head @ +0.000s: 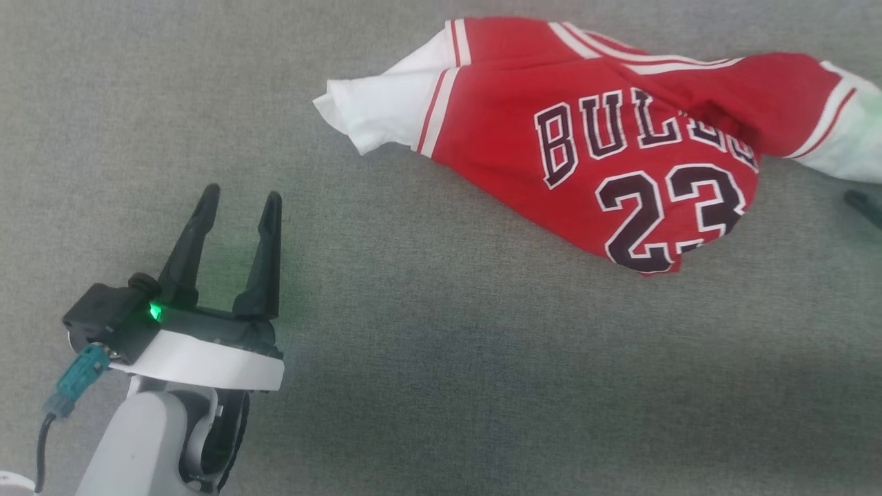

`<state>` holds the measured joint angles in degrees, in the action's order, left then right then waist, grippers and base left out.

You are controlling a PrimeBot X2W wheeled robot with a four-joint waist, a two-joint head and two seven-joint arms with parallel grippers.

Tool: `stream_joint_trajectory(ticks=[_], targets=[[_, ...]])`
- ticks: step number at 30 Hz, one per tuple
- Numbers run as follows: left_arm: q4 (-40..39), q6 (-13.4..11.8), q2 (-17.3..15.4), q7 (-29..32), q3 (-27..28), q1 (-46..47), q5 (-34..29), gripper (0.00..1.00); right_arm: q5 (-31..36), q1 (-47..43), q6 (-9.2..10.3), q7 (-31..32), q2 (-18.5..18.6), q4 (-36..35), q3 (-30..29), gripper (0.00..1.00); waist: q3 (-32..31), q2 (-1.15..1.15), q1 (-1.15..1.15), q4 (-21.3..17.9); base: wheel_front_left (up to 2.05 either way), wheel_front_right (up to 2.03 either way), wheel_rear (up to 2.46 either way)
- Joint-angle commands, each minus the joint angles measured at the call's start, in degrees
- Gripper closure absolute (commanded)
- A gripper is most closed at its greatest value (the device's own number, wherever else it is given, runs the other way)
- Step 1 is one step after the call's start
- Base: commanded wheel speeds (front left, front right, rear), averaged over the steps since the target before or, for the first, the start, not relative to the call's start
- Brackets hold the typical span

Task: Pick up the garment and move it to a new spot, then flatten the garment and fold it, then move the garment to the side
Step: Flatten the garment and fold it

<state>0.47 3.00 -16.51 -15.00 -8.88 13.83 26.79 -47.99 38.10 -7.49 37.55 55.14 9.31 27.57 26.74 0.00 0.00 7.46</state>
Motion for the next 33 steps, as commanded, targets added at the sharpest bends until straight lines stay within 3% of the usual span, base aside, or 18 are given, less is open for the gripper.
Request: stream_joint_trajectory(ticks=[1, 3, 4, 5, 6, 13, 19, 24, 29, 33], targets=[[-0.2, 1.1, 1.1, -0.3, 1.3, 0.6, -1.3, 0.00, 0.1, 2.2, 0.01, -0.1, 0.7, 0.7, 2.1, 0.00, 1.3, 0.00, 0.00, 0.6, 0.00, 0.00, 0.00], [-0.3, 1.9, 2.1, -0.2, 2.3, 0.8, -1.6, 0.00, -0.2, 3.3, 0.01, -0.8, 0.5, 1.6, 3.9, 0.00, 1.9, 0.00, 0.00, 0.5, 0.00, 0.00, 0.00], [-0.3, 2.2, 2.5, -0.3, 2.6, 0.9, -2.1, 0.00, -0.3, 3.9, 0.01, -1.3, 0.3, 2.1, 4.9, 0.22, 2.1, 0.00, 0.00, 0.5, 0.00, 0.00, 0.00], [-0.2, 2.5, 3.0, -0.3, 2.8, 1.0, -2.4, 0.00, -0.3, 4.4, 0.01, -1.6, 0.2, 2.4, 5.8, 0.64, 2.2, 0.00, 0.00, 0.4, 0.00, 0.00, 0.00], [-0.1, 2.9, 3.3, -0.2, 3.1, 1.0, -2.7, 0.00, -0.6, 4.9, 0.01, -1.8, 0.0, 2.8, 6.8, 1.00, 2.4, 0.00, 0.00, 0.2, 0.00, 0.00, 0.00], [0.6, 3.9, 5.0, -0.3, 4.6, 0.7, -4.2, 0.00, -6.5, 7.7, 0.04, -1.2, 0.7, 4.6, 7.1, 1.00, 2.1, 0.00, 0.00, -1.2, 0.00, 0.00, 0.00], [0.8, 4.4, 5.7, -0.3, 5.4, -0.2, -4.8, 0.00, -17.6, 7.9, 0.03, 2.1, 3.6, 4.6, 0.7, 1.00, 0.9, 0.00, 0.00, -2.7, 0.00, 0.00, 0.00], [0.9, 4.5, 5.7, -0.3, 5.1, -0.6, -4.8, 0.00, -27.8, 6.0, 0.02, 6.7, 5.4, 9.6, -7.5, 1.00, 0.3, 0.00, 0.00, -3.1, 0.00, 0.00, 0.00], [0.9, 4.5, 5.4, -0.3, 4.1, 0.1, -4.0, 0.00, -21.0, 4.2, 0.00, 6.9, 7.1, 19.0, -9.4, 1.00, 0.4, 0.00, 0.00, -2.8, 0.00, 0.00, 0.00], [1.4, 4.5, 5.0, -0.3, 2.9, 0.6, -3.5, 0.00, -13.7, 5.1, 0.00, 5.3, 3.6, 26.1, -10.2, 1.00, 0.3, 0.00, 0.00, -2.4, 0.00, 0.00, 0.00]])
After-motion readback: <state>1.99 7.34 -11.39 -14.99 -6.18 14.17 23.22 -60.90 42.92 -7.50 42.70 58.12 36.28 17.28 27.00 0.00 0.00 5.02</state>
